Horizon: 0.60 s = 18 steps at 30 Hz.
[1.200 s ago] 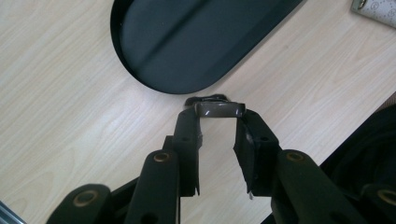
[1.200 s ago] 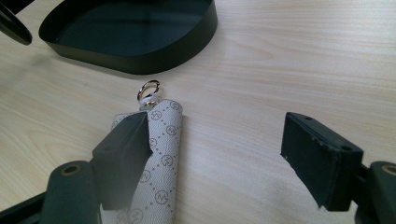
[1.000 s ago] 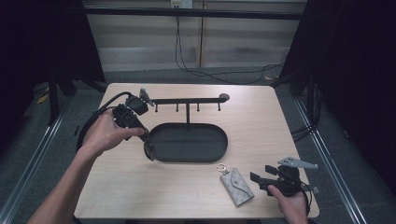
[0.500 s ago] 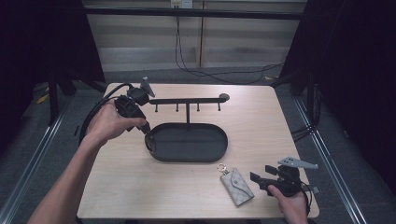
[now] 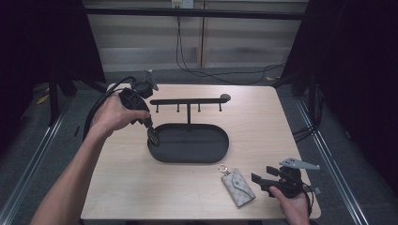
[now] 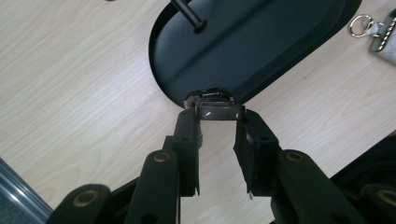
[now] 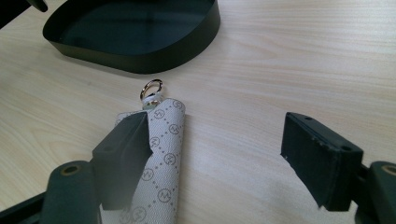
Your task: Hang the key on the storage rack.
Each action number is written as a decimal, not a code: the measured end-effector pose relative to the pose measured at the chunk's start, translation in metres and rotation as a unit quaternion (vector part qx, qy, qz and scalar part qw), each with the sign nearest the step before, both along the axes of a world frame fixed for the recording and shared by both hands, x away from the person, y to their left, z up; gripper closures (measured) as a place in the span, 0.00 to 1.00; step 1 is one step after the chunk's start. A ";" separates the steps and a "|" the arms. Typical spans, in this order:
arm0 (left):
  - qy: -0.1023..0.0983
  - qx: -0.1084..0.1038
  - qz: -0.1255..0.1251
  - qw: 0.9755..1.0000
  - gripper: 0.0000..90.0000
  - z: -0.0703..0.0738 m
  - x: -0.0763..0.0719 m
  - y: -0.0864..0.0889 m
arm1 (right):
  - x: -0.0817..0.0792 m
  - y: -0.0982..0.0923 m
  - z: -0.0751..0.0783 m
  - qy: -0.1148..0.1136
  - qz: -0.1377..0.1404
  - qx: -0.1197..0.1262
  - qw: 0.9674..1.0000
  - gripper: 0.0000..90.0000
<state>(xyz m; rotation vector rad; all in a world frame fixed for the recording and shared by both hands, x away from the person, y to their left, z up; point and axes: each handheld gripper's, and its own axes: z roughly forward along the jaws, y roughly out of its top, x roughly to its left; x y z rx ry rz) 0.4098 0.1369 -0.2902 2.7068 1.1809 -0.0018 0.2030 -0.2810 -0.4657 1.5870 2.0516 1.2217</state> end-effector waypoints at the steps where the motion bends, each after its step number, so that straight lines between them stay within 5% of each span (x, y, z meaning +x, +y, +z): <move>1: 0.002 0.003 0.001 1.000 0.79 0.000 0.002 -0.001 | 0.000 0.000 0.000 0.000 0.000 0.000 1.000 0.26; 18: 0.015 0.014 0.006 1.000 0.79 -0.012 0.023 -0.015 | 0.000 0.000 0.000 0.001 0.002 0.002 1.000 0.26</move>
